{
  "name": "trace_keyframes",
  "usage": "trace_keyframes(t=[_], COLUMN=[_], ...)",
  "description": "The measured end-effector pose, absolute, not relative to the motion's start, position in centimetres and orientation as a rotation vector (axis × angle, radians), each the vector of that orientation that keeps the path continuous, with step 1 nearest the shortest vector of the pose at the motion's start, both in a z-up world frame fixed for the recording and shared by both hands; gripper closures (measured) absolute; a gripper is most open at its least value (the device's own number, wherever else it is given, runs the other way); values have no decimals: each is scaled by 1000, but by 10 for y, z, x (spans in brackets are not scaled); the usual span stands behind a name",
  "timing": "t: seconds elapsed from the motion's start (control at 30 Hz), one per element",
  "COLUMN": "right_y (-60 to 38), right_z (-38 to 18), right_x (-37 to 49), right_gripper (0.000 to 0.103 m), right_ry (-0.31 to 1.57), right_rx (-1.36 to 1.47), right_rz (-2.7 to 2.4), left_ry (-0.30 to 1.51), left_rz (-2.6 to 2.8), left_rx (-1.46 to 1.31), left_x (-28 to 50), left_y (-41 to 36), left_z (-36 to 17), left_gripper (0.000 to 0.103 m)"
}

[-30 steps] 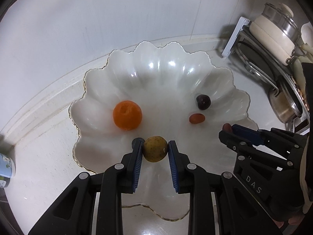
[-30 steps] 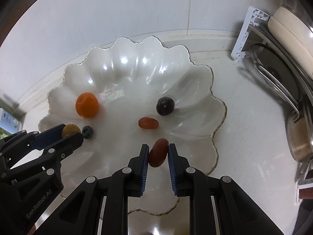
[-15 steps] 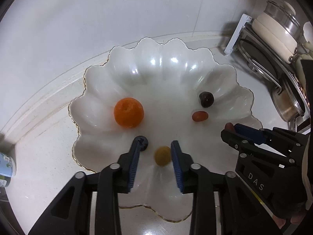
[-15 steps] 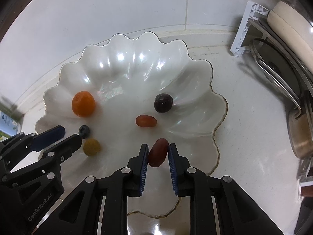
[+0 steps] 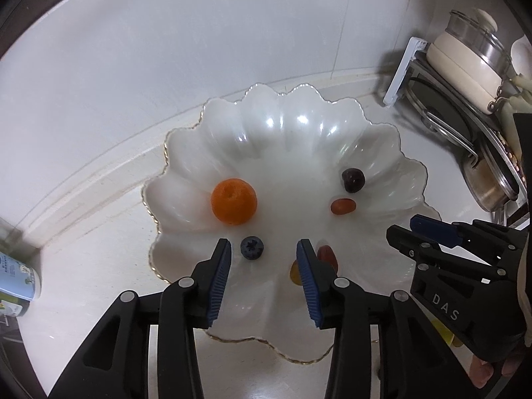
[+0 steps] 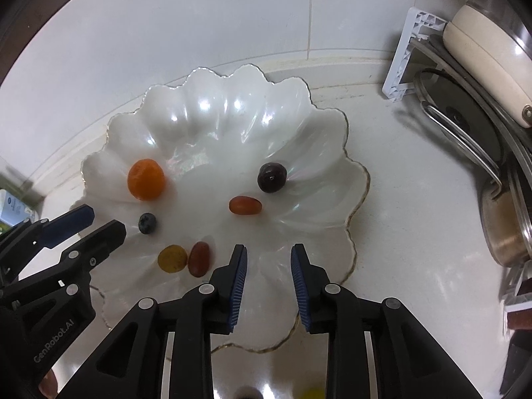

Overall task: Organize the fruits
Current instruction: 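Open both tools to release the fruits into the bowl, then withdraw both open tools from the bowl toward the fruits on the counter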

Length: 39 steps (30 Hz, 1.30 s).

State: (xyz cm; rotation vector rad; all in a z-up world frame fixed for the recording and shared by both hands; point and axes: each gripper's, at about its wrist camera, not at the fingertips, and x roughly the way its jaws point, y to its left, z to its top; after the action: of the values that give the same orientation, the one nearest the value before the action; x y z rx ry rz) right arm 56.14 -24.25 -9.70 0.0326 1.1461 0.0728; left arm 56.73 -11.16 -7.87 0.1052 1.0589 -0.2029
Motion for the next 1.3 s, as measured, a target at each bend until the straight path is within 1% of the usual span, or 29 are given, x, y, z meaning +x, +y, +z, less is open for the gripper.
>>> trace_keyframes(t=[0.23, 0.3, 0.33, 0.43, 0.57, 0.6, 0.93, 1.0, 1.3], right_y=[-245, -246, -247, -248, -252, -254, -274, -278, -289], right_z=[-80, -74, -71, -61, -48, -45, -26, -23, -10], right_x=[546, 539, 537, 527, 515, 512, 483, 477, 450], right_gripper=[74, 69, 64, 59, 48, 47, 46, 46, 46], right_ry=[1091, 1072, 1063, 1017, 970, 962, 921, 909, 859], right_rx=[39, 36, 36, 16, 5, 7, 57, 65, 70], right_rz=[72, 65, 62, 45, 36, 34, 18, 6, -26], left_ry=[1012, 993, 982, 958, 938, 935, 878, 869, 819], left_rz=[-204, -197, -198, -202, -212, -220, -252, -259, -282], left_rx=[99, 106, 108, 114, 116, 111, 97, 94, 90], left_x=[555, 551, 548, 540, 530, 528, 500, 496, 469], left_y=[-111, -112, -113, -115, -119, -120, -127, -127, -133], left_z=[-63, -58, -55, -48, -41, -39, -18, -14, 1], left_gripper=[62, 62, 62, 62, 61, 61, 61, 59, 58])
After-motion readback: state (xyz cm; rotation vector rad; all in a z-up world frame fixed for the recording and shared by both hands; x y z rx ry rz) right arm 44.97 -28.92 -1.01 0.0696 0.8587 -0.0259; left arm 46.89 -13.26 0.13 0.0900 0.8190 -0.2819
